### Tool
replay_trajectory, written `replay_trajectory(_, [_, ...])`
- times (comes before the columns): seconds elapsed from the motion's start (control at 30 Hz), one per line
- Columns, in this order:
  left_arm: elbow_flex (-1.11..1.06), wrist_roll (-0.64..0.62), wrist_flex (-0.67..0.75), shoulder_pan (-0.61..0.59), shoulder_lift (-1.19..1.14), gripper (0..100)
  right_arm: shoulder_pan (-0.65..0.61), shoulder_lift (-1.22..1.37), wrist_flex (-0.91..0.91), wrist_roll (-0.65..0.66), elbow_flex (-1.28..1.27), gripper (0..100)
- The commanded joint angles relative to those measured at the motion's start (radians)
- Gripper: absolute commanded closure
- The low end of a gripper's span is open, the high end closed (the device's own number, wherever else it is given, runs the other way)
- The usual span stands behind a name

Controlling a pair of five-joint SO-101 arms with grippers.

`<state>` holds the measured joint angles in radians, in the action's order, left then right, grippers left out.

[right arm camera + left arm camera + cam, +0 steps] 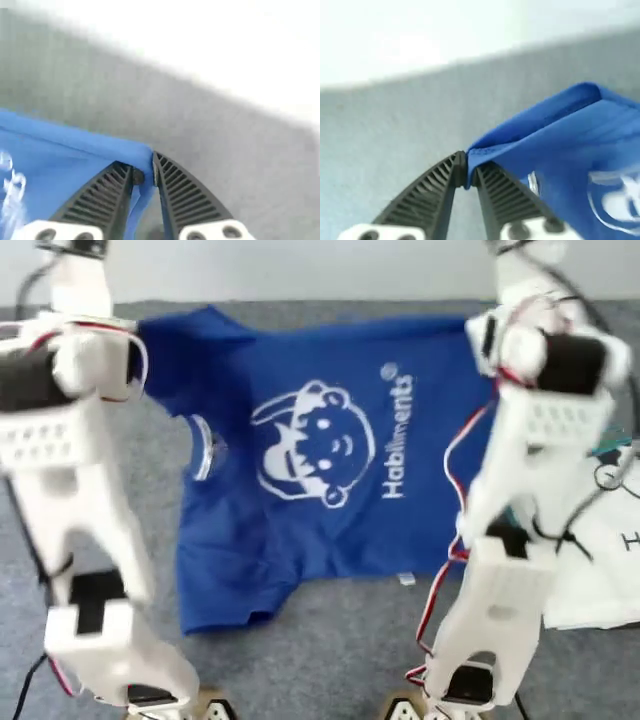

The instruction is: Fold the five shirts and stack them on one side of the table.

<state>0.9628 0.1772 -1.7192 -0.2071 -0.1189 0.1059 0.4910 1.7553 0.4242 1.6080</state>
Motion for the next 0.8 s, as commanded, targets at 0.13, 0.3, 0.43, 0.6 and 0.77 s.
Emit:
replay_trajectory(0.13, [0.045, -0.014, -0.011, -0.003, 0.405, 99, 0.012, -0.389, 0.042, -0.040, 0.072, 98.8])
replay_trajectory(0.3, [0.044, -0.012, -0.026, -0.005, 0.608, 99, 0.018, -0.619, 0.044, -0.037, -0.037, 98.8])
replay_trajectory(0.43, [0.047, -0.006, -0.017, -0.054, 0.726, 99, 0.018, -0.825, 0.041, -0.035, -0.304, 98.8])
replay_trajectory(0.6, [0.050, -0.006, 0.028, -0.089, 0.807, 99, 0.013, -1.084, 0.038, -0.034, -0.617, 98.8])
replay_trajectory(0.77, [0.044, -0.002, 0.137, -0.094, 0.818, 99, 0.016, -1.247, 0.036, -0.034, -0.833, 98.8])
